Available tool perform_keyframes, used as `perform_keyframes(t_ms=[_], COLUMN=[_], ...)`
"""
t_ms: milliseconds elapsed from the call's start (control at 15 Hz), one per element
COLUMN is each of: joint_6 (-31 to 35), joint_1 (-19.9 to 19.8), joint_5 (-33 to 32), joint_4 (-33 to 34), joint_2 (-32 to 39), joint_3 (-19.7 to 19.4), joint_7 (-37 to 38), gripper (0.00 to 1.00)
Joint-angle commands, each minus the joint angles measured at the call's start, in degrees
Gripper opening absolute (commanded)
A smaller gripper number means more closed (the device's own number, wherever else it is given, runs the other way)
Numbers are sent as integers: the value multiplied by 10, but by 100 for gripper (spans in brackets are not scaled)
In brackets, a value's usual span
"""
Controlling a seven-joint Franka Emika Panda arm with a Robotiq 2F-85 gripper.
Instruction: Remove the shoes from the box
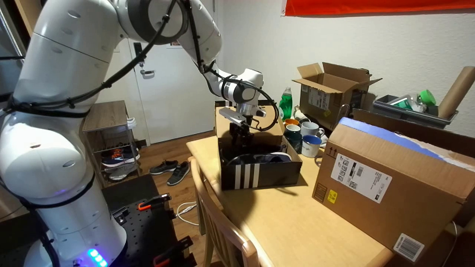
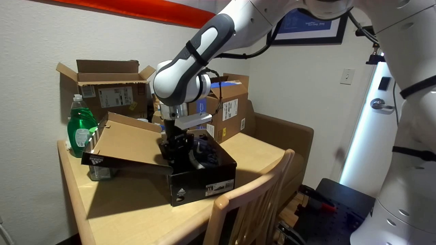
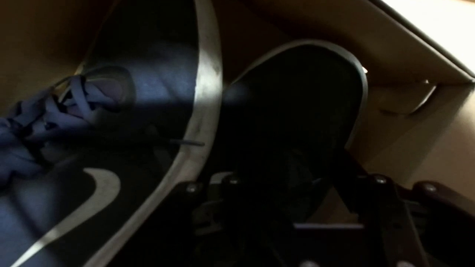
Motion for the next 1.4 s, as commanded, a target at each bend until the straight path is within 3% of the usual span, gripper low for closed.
perform_keyframes(t_ms=[0,200,467,600,1333], joint_6=[19,21,38,49,115], joint_1=[-2,0,5,7,25], joint_5=[-4,-8,-16,-20,-75], joint_4=[-4,-2,-22,-29,-132], joint_2=[-4,-2,-25,-34,-150], joint_3=[3,2,-1,-1,-6], joint_7=[11,11,19,22,88], gripper=[29,7,0,6,5])
